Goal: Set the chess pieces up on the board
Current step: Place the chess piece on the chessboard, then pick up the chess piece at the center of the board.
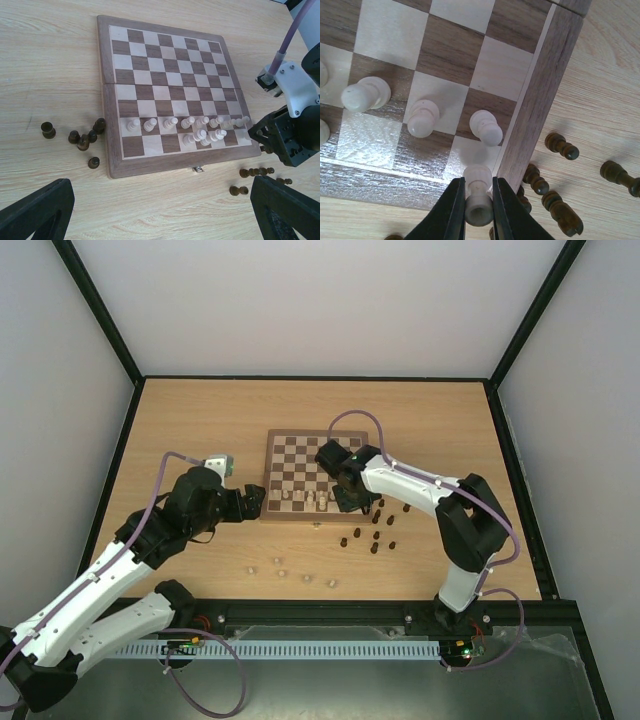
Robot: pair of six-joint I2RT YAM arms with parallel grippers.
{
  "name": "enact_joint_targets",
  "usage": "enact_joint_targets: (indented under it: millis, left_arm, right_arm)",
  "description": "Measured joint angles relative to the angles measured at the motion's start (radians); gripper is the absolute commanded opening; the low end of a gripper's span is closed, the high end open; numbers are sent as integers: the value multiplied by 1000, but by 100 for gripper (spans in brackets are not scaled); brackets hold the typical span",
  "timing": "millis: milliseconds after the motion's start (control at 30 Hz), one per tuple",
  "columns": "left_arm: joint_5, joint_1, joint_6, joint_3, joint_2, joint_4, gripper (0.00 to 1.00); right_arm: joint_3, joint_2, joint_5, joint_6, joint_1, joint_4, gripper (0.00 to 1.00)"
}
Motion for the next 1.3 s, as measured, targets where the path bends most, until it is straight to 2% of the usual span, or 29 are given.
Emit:
enact_joint_targets:
  millis: [333,467,767,900,1100,1300]
  left_arm:
    - [0,1,0,0,3,0,100]
    - [0,1,0,0,3,0,100]
    - [0,1,0,0,5,0,100]
    - [0,1,0,0,10,0,99]
    - [0,1,0,0,11,0,99]
    - [0,1,-1,0,14,0,100]
  right_arm:
    - [-10,37,-14,-14,-16,39,14]
    - [-10,37,-14,-19,-17,41,17]
    - [-11,35,-15,-21,-18,41,30]
    - [-18,16,-14,-17,-18,35,39]
    - [-19,-61,-11,-5,-18,14,55]
    - [-21,-167,-11,5,-15,-9,63]
